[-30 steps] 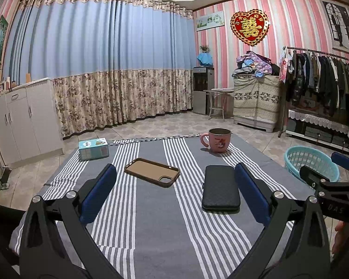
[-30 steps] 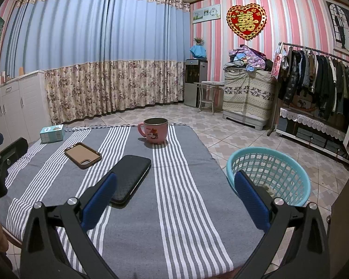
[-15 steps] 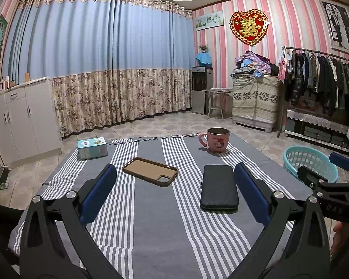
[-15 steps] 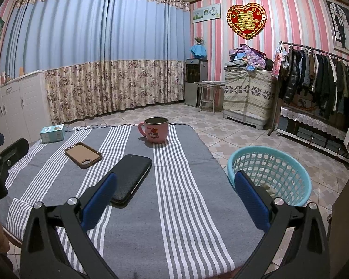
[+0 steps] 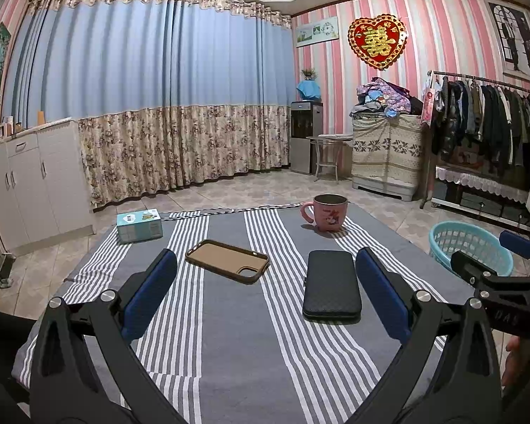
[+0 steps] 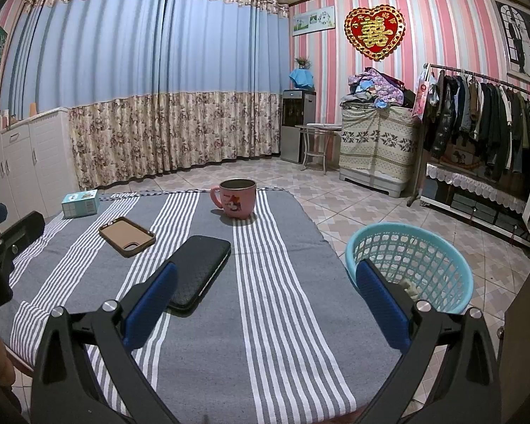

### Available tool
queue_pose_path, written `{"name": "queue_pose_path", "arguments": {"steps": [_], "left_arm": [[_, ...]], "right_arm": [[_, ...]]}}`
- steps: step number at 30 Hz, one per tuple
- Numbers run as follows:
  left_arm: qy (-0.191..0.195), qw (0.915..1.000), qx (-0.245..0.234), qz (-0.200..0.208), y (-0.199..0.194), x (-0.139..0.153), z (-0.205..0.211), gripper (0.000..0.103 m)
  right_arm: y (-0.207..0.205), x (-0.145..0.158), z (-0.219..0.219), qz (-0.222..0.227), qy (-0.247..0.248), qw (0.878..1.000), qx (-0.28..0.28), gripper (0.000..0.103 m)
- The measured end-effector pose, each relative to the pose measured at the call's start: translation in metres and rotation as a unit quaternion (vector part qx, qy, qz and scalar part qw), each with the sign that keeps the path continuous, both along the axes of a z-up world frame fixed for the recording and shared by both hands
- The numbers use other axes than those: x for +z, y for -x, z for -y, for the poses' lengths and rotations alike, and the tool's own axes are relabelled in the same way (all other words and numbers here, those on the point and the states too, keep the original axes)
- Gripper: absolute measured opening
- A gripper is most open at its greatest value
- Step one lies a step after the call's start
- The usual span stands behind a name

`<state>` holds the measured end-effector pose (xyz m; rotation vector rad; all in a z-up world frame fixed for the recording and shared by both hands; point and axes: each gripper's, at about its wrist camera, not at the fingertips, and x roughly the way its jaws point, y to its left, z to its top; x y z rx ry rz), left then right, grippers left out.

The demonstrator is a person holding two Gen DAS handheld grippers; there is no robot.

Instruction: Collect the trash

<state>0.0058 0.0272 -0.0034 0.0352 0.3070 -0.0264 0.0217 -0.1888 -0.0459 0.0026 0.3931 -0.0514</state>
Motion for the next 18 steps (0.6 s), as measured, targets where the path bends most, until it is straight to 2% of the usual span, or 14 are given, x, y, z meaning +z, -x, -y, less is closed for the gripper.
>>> {"name": "queue_pose_path", "arguments": {"steps": [18], "left_arm": [[0.002,1.0000,-0.003,-0.002,-0.0001,-0.0005,-0.0019,0.098]], "right_arm": [[-0.0003,-0.0001,-0.0009,0.002,0.001,1.000,0.000,0.099]]}}
